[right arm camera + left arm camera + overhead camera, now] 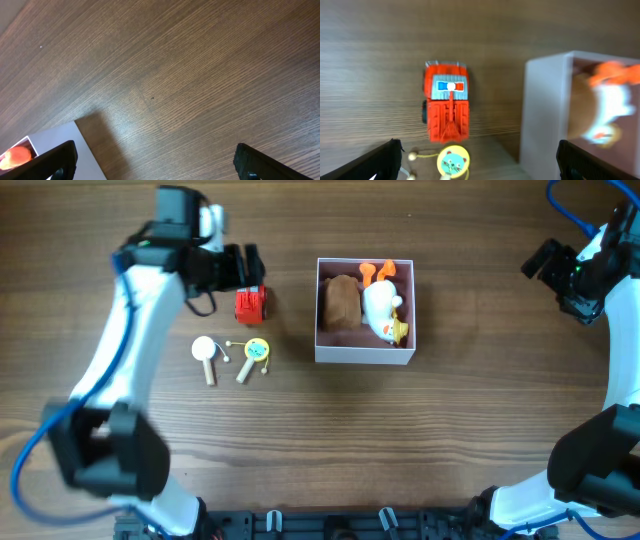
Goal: Pack container
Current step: 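Grasp the red toy truck with the left gripper, then carry the red truck right into the box and release it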
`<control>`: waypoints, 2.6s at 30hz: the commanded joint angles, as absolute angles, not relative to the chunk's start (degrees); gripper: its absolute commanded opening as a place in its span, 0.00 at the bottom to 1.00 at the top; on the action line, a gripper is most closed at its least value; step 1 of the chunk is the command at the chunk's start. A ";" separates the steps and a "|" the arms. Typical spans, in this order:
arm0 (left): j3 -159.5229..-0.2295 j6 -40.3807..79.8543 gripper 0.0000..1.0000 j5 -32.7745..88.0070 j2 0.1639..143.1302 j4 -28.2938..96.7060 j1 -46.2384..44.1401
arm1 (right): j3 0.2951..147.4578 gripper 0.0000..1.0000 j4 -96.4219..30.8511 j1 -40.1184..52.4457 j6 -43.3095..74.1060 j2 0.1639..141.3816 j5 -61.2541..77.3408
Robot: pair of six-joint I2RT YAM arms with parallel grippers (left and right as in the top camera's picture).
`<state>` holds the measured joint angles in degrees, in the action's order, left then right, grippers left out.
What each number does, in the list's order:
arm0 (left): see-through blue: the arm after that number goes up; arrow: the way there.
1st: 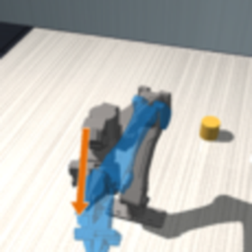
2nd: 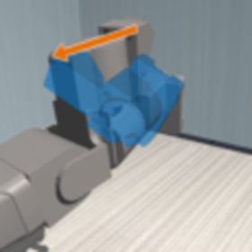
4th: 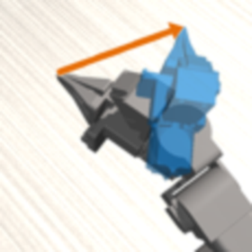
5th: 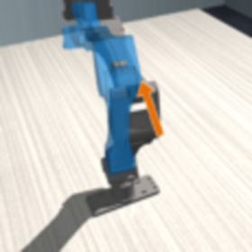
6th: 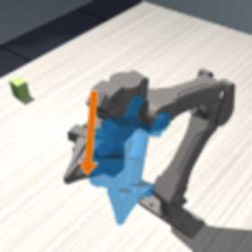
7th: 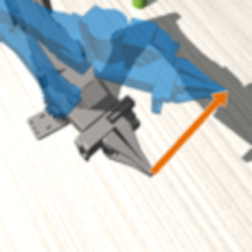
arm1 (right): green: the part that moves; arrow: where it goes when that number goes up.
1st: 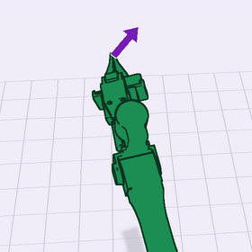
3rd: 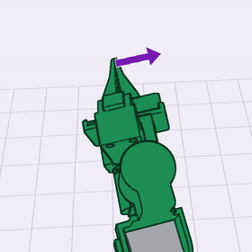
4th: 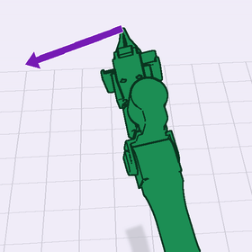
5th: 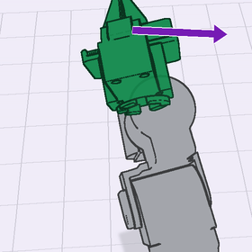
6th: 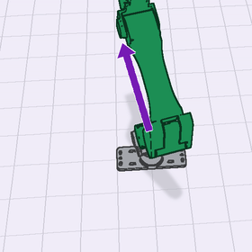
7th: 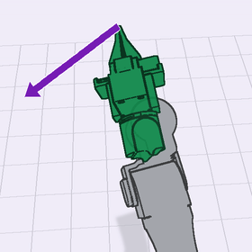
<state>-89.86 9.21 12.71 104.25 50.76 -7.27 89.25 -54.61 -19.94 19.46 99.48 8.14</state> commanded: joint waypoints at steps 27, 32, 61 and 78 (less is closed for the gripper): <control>-90.61 1.93 0.66 4.51 123.85 47.22 -10.79 | 88.77 1.00 -52.95 -19.90 20.10 100.18 9.08; -91.53 2.37 0.63 5.10 121.71 49.19 -11.70 | 88.77 1.00 -52.95 -19.90 20.12 100.18 9.08; -103.83 -46.33 0.47 5.74 121.05 56.01 -39.79 | 88.77 0.99 -52.95 -19.90 20.12 100.18 9.08; -107.33 -24.29 1.00 -1.78 111.85 54.00 -38.96 | 88.77 1.00 -52.95 -19.90 20.12 100.18 9.08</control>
